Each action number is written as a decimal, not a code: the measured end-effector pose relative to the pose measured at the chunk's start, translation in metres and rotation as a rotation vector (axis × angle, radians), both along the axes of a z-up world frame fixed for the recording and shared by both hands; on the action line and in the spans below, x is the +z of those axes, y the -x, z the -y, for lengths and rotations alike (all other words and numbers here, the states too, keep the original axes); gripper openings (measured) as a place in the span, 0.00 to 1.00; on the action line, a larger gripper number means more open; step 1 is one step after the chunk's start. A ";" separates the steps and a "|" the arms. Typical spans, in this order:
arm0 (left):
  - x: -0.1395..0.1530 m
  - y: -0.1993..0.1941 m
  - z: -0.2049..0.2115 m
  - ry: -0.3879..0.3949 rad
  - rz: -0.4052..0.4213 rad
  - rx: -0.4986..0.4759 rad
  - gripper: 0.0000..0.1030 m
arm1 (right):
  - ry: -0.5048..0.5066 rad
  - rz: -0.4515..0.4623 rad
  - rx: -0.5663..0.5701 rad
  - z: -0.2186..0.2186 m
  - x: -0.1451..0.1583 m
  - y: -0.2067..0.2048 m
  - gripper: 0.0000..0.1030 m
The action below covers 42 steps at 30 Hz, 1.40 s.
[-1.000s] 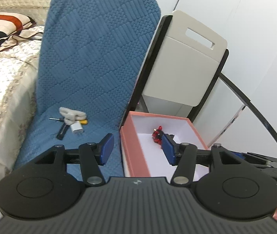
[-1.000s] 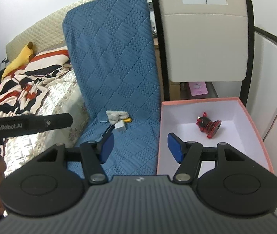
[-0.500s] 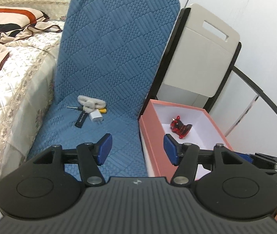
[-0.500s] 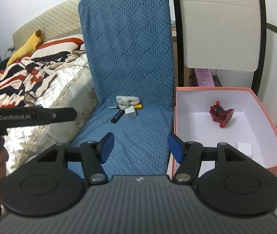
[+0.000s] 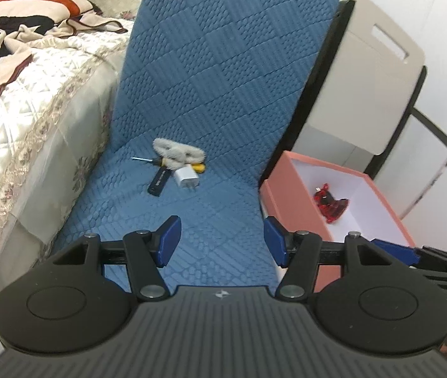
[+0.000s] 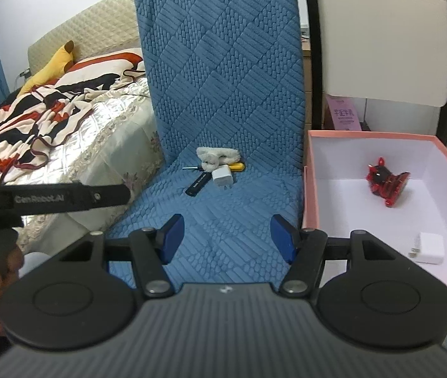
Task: Organize rigid objects
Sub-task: 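Lower both tools toward the black USB stick and second white charger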
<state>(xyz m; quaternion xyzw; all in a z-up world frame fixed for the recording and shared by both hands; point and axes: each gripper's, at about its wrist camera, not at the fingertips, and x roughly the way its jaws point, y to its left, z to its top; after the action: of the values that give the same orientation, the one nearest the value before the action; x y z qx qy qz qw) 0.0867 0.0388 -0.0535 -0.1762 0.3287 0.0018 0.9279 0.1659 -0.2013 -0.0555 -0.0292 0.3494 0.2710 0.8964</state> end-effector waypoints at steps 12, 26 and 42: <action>-0.057 -0.053 -0.019 0.008 -0.055 0.030 0.62 | -0.025 -0.027 -0.012 -0.026 -0.037 -0.043 0.61; -0.111 -0.123 -0.066 0.055 -0.119 0.043 0.62 | -0.060 -0.081 0.028 -0.062 -0.061 -0.116 0.61; -0.157 -0.208 -0.074 -0.035 -0.225 -0.002 0.54 | 0.028 -0.204 0.078 -0.130 -0.119 -0.212 0.61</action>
<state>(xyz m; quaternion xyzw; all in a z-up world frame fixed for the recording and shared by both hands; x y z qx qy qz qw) 0.2945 0.1126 -0.2110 -0.1582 0.4310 0.0265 0.8880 0.3779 -0.0715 -0.1747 -0.0275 0.4414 0.3024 0.8444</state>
